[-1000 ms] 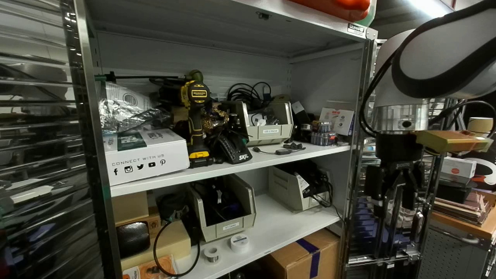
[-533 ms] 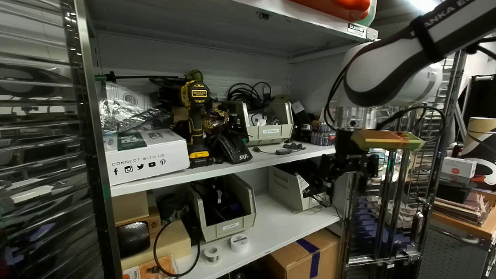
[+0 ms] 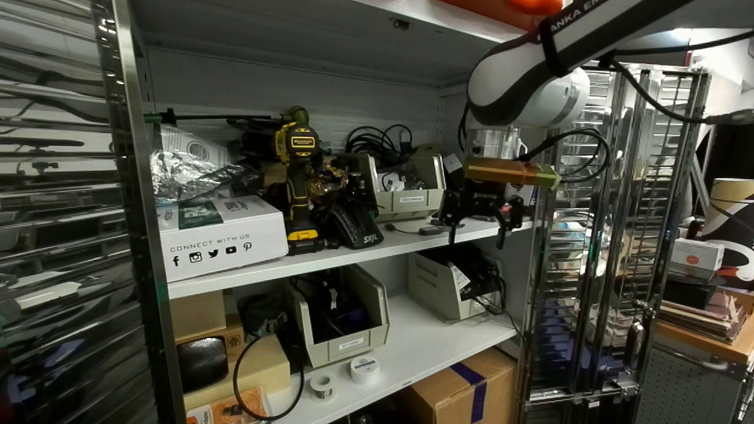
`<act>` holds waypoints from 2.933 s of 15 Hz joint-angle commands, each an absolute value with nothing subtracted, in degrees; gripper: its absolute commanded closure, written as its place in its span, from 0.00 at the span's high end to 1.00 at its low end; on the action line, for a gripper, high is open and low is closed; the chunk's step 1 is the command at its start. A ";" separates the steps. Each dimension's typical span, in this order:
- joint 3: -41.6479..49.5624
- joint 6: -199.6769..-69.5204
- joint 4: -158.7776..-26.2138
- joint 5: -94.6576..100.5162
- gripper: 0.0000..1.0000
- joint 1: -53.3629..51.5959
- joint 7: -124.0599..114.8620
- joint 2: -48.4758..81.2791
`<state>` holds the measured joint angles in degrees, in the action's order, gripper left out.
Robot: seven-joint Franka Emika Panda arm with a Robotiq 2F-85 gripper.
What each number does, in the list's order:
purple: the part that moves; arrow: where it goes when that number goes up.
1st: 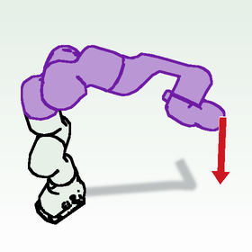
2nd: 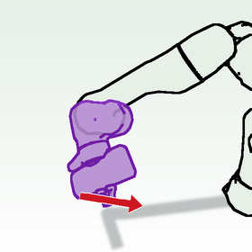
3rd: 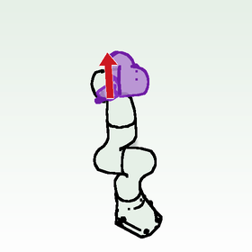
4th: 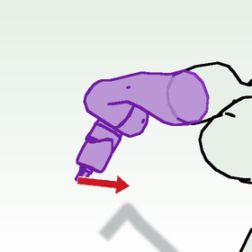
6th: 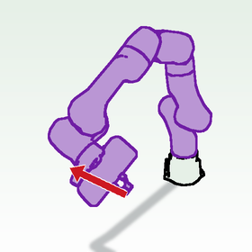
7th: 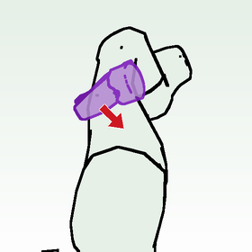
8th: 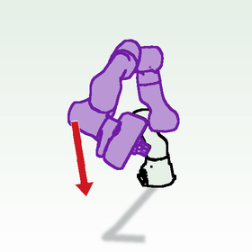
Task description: Put the grey cable inside the tool box
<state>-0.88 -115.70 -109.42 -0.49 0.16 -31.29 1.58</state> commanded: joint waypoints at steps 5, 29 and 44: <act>0.04 -116.87 -97.52 0.01 1.00 -0.84 -42.88 9.95; 2.54 -107.74 -74.64 3.96 0.74 -4.39 -56.41 26.22; 2.84 -109.17 -86.28 9.12 0.22 -4.97 -51.47 17.33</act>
<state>1.97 -106.35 -78.43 7.21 -4.35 -53.50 23.18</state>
